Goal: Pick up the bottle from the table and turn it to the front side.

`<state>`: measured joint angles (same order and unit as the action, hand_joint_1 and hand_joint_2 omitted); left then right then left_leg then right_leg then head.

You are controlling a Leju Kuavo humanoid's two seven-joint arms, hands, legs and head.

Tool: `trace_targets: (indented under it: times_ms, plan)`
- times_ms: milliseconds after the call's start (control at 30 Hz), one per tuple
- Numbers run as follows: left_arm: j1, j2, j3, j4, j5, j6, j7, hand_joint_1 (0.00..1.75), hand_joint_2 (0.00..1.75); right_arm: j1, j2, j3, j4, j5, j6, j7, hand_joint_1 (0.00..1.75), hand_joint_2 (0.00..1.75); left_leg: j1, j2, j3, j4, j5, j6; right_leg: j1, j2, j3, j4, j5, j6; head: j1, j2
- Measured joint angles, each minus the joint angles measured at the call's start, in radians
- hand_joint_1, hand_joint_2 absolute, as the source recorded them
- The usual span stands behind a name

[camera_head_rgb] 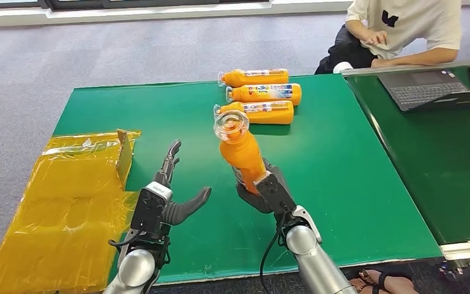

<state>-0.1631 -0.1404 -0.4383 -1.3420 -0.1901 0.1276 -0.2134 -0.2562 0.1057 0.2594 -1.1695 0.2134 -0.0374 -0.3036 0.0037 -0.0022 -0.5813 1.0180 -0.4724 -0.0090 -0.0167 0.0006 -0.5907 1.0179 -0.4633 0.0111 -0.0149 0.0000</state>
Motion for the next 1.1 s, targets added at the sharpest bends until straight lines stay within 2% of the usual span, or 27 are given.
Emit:
trace_targets:
  times_ms: [200,367,533,833,1100]
  plan:
    - [-0.045,-0.006,-0.044,0.037,-0.039,-0.088,0.007,0.0,1.75,-0.013,0.011,0.0,0.023,-0.074,0.033,-0.008,1.75,1.75,0.0,0.0,0.0,0.0,0.0,0.0,0.0,0.0,0.0,0.0,0.0,0.0,0.0,0.0]
    - [-0.138,-0.028,-0.094,0.102,-0.053,-0.158,0.033,0.0,1.75,-0.031,0.028,0.0,0.062,-0.127,0.051,-0.018,1.75,1.75,0.0,0.0,0.0,0.0,0.0,0.0,0.0,0.0,0.0,0.0,0.001,0.0,0.0,0.0]
    - [-0.206,-0.051,-0.115,0.161,-0.053,-0.176,0.042,0.0,1.75,-0.039,0.038,-0.008,0.082,-0.153,0.056,-0.019,1.75,1.75,0.0,0.0,0.0,0.0,0.001,0.0,0.0,0.001,0.0,0.0,0.001,0.0,0.0,0.0]
    - [-0.245,-0.065,-0.117,0.212,-0.043,-0.186,0.045,0.0,1.75,-0.039,0.04,-0.024,0.097,-0.16,0.061,-0.018,1.75,1.75,0.0,0.0,0.0,0.0,0.001,0.0,0.0,0.001,-0.001,0.0,0.001,0.0,0.0,0.0]
    - [-0.351,-0.109,-0.122,0.266,-0.006,-0.23,0.071,0.0,1.75,-0.031,0.047,-0.03,0.098,-0.137,0.063,-0.009,1.75,1.75,0.0,0.0,0.0,0.001,0.001,0.0,0.0,0.001,-0.001,0.0,0.001,0.0,0.0,0.0]
